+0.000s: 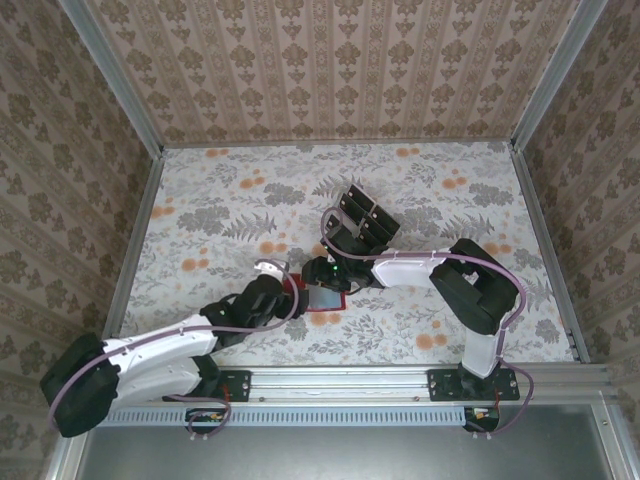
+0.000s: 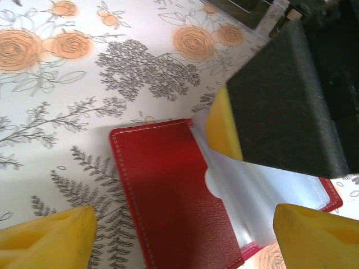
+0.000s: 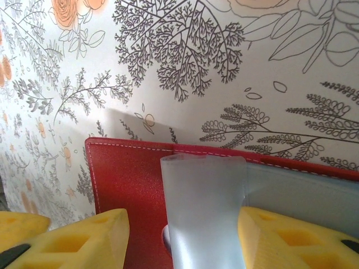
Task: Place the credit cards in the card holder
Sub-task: Flip over the card slot in the card holder.
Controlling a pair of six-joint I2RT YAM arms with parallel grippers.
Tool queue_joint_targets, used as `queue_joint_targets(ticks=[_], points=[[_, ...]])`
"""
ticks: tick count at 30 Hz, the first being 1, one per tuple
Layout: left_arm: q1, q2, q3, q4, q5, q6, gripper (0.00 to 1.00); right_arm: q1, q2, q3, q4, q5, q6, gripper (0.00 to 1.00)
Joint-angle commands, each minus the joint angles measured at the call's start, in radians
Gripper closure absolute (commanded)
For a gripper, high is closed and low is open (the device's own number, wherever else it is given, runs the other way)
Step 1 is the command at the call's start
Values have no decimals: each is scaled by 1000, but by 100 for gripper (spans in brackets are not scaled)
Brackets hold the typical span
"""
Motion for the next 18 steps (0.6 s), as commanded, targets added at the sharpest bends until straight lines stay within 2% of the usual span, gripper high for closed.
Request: queue_joint_targets(ticks=[1,18], points=[[-41,37,-8,59,-56,-21,16,-1,20,-18,18,-32,43,44],[-75,215,46,127,-120,-10,14,-1,25,-28,44,-45,64,44]])
